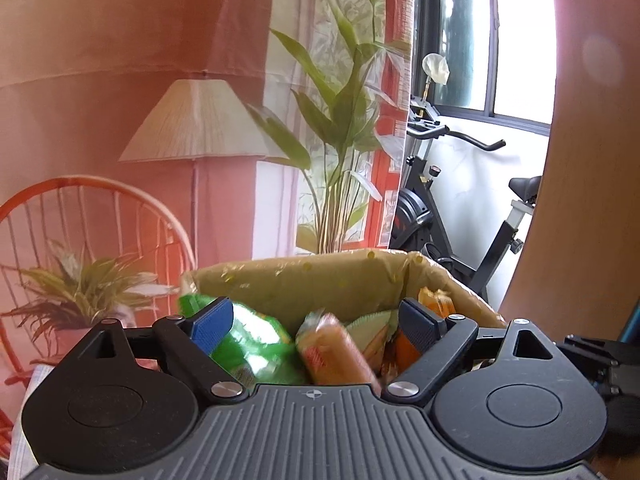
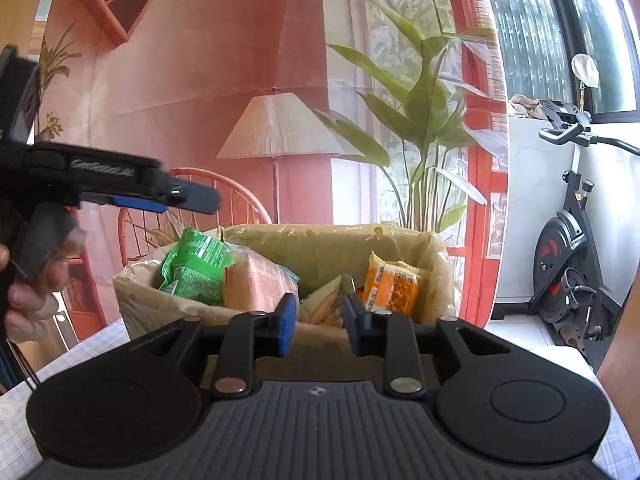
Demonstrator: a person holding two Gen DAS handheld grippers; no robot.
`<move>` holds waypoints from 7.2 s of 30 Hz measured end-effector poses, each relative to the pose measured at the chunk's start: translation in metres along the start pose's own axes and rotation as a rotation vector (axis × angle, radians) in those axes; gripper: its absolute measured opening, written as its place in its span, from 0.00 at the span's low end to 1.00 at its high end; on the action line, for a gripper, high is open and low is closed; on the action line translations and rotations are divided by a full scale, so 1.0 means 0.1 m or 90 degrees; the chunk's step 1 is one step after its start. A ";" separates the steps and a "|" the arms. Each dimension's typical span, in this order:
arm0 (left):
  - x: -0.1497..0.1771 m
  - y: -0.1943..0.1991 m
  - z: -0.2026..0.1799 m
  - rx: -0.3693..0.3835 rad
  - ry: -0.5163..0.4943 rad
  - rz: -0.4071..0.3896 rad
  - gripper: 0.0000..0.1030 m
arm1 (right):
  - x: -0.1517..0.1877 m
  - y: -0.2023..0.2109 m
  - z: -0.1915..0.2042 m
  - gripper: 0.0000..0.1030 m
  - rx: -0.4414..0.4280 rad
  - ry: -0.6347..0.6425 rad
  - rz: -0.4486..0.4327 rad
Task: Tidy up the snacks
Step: 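Open both tools to drop the pastry and foil packet into the box, then move both tools down to the snacks lying in front of the box, then close the left tool on the blue-dotted white packet while the right tool grasps the white cracker, then lift the dotted packet with the left tool while the right tool carries the cracker over the box, then open both tools to drop the dotted packet and cracker into the box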
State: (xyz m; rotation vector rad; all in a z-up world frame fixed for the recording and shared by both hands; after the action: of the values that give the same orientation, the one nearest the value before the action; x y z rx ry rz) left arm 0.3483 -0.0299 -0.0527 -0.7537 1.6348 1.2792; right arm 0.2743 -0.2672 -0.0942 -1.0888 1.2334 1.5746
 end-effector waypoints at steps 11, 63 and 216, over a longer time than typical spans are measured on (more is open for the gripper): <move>0.63 0.60 0.41 0.011 0.038 0.003 0.88 | 0.38 0.38 -0.10 0.42 0.013 -0.046 -0.015; 2.36 -0.24 0.61 -0.030 0.130 0.239 0.47 | 1.58 -0.57 -0.33 0.86 -0.008 0.049 0.233; 0.31 0.42 0.21 0.052 0.020 0.014 0.64 | -0.08 0.08 0.26 0.57 -0.020 -0.015 -0.005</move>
State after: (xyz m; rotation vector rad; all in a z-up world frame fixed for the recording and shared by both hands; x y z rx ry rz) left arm 0.3049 0.0035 -0.0650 -0.7112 1.7142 1.2129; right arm 0.2651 -0.2439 -0.0810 -1.0907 1.1904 1.6018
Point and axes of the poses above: each gripper's, at about its wrist camera, not at the fingertips, and y roughly against the way its jaws point, z to its left, x to its underside, the point moved 5 cm from there along -y, roughly the way its jaws point, and after that the axes turned 1 degree about -x, right-handed, at the moved point
